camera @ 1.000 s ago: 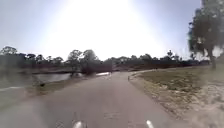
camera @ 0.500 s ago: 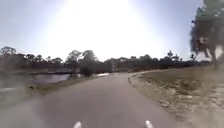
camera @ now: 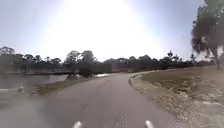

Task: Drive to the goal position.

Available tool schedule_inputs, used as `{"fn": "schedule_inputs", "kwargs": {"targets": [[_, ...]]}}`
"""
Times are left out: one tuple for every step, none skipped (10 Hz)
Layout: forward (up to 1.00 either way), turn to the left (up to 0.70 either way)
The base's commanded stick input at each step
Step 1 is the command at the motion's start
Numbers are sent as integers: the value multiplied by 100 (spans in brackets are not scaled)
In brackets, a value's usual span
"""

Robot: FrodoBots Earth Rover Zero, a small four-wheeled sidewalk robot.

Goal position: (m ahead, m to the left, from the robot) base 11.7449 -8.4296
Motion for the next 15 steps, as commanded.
{"fn": "schedule_inputs", "kwargs": {"targets": [[100, 0], [100, 0], [100, 0], [100, 0], [100, 0], [100, 0], [100, 0], [99, 0], [100, 0], [99, 0], [100, 0], [99, 0], [99, 0], [100, 0], [100, 0]]}}
